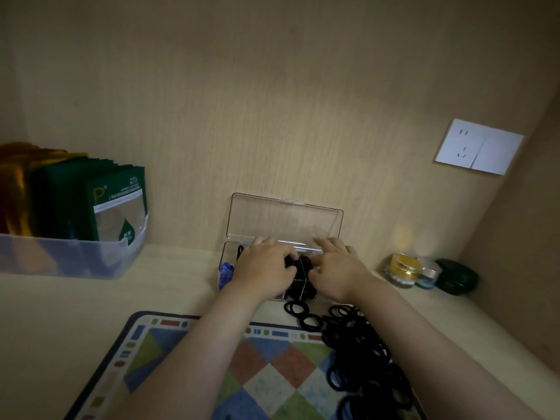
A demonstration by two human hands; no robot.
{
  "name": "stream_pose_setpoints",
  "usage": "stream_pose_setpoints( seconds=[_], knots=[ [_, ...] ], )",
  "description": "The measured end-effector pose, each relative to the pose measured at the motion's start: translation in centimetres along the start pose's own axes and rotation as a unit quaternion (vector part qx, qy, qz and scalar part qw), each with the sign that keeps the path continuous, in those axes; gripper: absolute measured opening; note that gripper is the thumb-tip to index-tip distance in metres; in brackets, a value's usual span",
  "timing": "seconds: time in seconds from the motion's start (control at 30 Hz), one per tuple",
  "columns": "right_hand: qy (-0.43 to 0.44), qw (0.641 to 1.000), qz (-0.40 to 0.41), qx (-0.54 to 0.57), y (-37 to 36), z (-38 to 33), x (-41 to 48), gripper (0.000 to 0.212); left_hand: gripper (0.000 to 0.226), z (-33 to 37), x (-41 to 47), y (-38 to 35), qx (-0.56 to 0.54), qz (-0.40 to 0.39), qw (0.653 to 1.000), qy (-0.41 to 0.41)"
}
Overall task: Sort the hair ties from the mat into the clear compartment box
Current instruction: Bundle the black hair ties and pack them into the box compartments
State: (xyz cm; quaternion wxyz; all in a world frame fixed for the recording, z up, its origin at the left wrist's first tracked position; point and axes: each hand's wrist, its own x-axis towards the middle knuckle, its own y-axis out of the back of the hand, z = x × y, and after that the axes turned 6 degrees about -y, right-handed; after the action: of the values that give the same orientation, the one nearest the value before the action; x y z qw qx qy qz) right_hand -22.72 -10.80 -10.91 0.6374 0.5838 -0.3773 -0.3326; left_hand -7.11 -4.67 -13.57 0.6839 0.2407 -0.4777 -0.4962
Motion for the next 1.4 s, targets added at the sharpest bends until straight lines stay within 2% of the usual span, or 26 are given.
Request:
stream_pose_setpoints(
  seconds=[0.13, 0.23, 0.33, 0.47, 0.6, 0.7, 0.77, 0.87, 1.07, 1.13, 1.23, 1.33, 1.4],
  knots=[
    [-0.018, 0.996, 0.06, 0.057, 1.1, 0.9, -0.4, 0.05, 0.029, 0.0, 0.1, -0.3, 0.018, -0.004, 1.0, 0.004],
    [0.054, 0.991, 0.061, 0.103, 0.9, 0.6, -1.0, 0.052, 0.03, 0.0, 0.2, -0.5, 0.033, -0.001, 0.999, -0.005],
    [0.093, 0.995, 0.018, 0.044, -0.7, 0.2, -1.5, 0.065, 0.03, -0.1, 0.2, -0.6, 0.037, 0.002, 0.999, -0.007],
    [0.1, 0.995, 0.021, -0.02, -1.8, 0.0, -1.3, 0.085, 0.033, -0.1, 0.0, -0.7, 0.053, 0.003, 0.998, -0.018],
    [0.103, 0.993, 0.01, -0.054, -1.6, -0.2, -0.4, 0.09, 0.037, -0.1, 0.0, -0.9, 0.07, -0.001, 0.997, -0.027],
    [0.092, 0.995, -0.015, -0.016, -1.0, 0.0, -0.6, 0.078, 0.04, -0.2, 0.0, -1.0, 0.083, -0.002, 0.996, -0.036],
    [0.077, 0.994, -0.023, 0.072, -0.3, 0.3, -1.3, 0.061, 0.041, -0.1, -0.1, -1.0, 0.08, 0.003, 0.996, -0.041],
    [0.052, 0.98, -0.009, 0.19, 0.9, 1.3, -2.7, 0.051, 0.04, 0.4, -0.2, -0.6, 0.07, 0.021, 0.996, -0.054],
    [0.044, 0.972, 0.069, 0.221, 1.6, 3.4, -5.7, 0.038, 0.022, 2.9, -1.4, 0.5, 0.048, 0.092, 0.987, -0.122],
    [0.039, 0.97, 0.061, 0.231, 1.4, 3.8, -6.8, 0.033, 0.014, 3.9, -2.2, 0.6, 0.016, 0.065, 0.989, -0.133],
    [0.042, 0.974, 0.025, 0.219, 0.7, 4.3, -8.1, 0.027, 0.015, 5.1, -3.5, 0.3, -0.005, -0.013, 0.99, -0.141],
    [0.041, 0.981, -0.013, 0.191, 0.0, 4.7, -9.0, 0.026, 0.02, 5.1, -4.6, -0.6, 0.032, -0.087, 0.985, -0.145],
    [0.045, 0.99, -0.02, 0.132, -0.3, 4.8, -9.3, 0.03, 0.025, 4.6, -5.2, -0.9, 0.065, -0.119, 0.982, -0.131]
  ],
)
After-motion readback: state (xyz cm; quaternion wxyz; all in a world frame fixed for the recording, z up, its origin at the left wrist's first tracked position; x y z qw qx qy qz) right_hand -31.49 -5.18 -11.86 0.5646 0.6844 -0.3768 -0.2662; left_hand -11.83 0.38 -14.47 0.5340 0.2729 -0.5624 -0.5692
